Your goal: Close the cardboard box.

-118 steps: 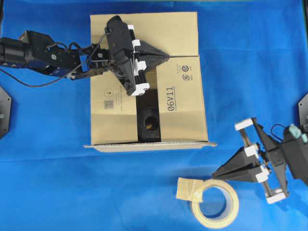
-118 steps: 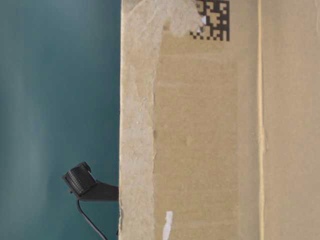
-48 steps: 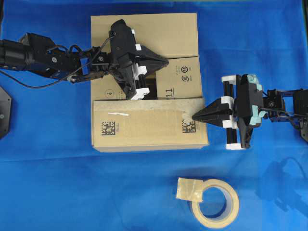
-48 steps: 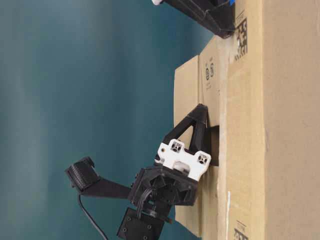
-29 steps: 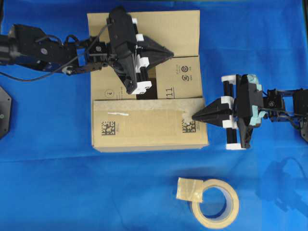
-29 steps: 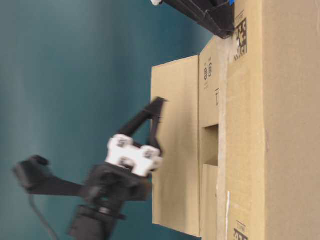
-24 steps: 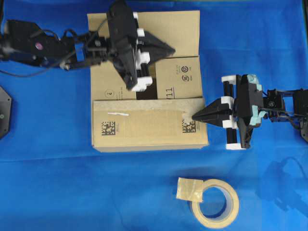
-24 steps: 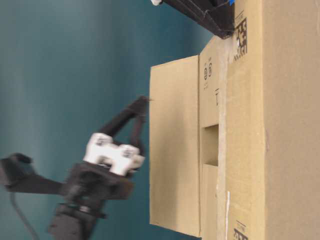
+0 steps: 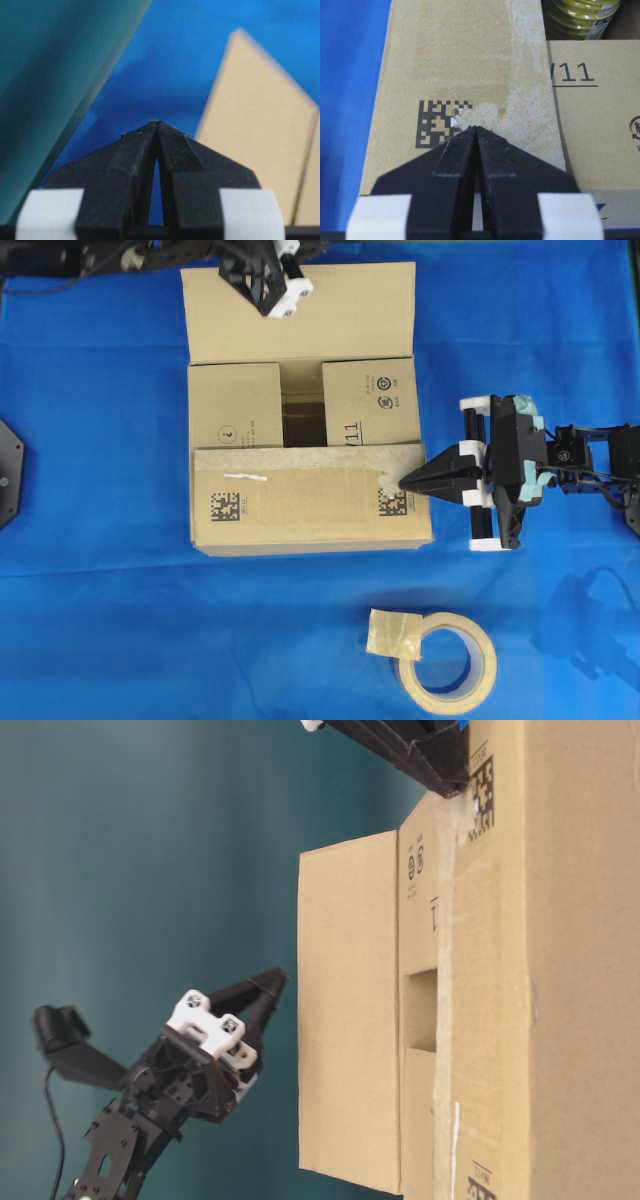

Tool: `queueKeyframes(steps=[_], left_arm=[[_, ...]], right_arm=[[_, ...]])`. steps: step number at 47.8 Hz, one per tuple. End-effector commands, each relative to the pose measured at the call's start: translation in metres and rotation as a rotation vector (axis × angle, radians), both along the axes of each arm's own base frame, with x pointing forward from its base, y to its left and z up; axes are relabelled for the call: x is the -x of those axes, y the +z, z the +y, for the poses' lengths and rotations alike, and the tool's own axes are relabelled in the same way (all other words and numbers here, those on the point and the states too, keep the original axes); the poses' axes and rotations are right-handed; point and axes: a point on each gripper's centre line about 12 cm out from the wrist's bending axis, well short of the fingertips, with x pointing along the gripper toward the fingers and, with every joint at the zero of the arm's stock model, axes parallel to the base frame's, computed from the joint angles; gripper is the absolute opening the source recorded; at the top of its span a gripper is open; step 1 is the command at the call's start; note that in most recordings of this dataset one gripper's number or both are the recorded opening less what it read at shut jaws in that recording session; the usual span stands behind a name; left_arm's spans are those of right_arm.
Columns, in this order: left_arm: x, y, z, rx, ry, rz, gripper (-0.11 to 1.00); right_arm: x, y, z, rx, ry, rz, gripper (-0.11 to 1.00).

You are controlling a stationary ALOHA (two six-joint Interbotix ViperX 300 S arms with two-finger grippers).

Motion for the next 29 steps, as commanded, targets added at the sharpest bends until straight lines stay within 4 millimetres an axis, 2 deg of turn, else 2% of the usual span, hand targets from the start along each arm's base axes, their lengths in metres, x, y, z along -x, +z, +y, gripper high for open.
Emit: queueKeyframes(steps=[1, 16, 29], left_arm=[[-0.001, 0.013, 0.007, 0.004, 0.009, 0.018, 0.0], [-0.005, 0.007, 0.007, 0.066, 0.002, 0.128, 0.0], [-0.009, 0.026, -0.011, 0.063, -0.04, 0.128, 0.0]], right_arm=[[-0.005, 0.008, 0.0, 0.004, 0.0, -0.032, 0.0], [-0.005, 0.008, -0.003, 0.007, -0.008, -0.035, 0.0], [-0.005, 0.008, -0.003, 0.007, -0.008, -0.035, 0.0]])
